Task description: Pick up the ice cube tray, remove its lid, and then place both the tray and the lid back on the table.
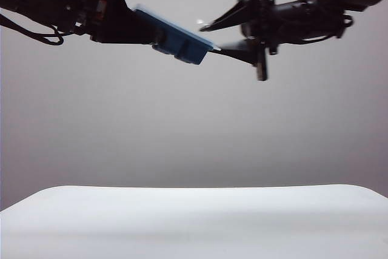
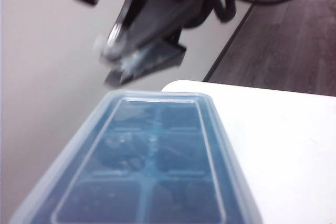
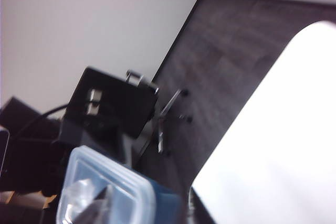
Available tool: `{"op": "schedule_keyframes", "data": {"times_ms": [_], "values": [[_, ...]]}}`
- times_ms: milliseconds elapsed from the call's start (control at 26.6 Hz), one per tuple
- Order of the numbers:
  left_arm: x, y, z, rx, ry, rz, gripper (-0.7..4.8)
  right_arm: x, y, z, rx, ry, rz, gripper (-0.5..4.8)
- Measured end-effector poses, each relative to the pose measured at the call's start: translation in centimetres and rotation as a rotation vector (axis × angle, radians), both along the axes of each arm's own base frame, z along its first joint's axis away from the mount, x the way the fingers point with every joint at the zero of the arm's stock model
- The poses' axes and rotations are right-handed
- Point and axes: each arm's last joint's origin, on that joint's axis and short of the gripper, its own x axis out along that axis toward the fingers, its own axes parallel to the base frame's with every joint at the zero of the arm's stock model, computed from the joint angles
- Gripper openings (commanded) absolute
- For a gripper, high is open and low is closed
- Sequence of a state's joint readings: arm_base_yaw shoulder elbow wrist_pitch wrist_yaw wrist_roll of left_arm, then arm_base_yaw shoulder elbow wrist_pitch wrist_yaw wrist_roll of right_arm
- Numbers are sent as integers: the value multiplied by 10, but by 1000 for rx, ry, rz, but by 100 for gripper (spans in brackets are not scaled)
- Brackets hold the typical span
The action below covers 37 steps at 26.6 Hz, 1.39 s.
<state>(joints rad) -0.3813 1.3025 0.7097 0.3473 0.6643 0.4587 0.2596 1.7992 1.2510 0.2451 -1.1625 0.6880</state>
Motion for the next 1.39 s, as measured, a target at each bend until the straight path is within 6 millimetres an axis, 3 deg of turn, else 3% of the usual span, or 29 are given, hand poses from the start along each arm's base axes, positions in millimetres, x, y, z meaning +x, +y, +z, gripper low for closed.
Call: {"op": "schedule_keyframes", "data": {"times_ms": [113, 263, 451, 752, 1390], "values": [[0, 0, 0, 2, -1, 7, 178, 8, -30, 0, 6, 5, -55, 194], [4, 8, 0, 7, -2, 59, 178, 6, -45, -4, 17, 106, -12, 194], [10, 19, 3, -7, -30, 105, 178, -7, -33, -11, 53, 232, 164, 194], [11, 26, 7, -60, -46, 6, 178, -17, -4, -13, 24, 228, 218, 188], [16, 19, -7, -50, 11, -35, 178, -18, 1, -13, 4, 219, 194, 153]]}}
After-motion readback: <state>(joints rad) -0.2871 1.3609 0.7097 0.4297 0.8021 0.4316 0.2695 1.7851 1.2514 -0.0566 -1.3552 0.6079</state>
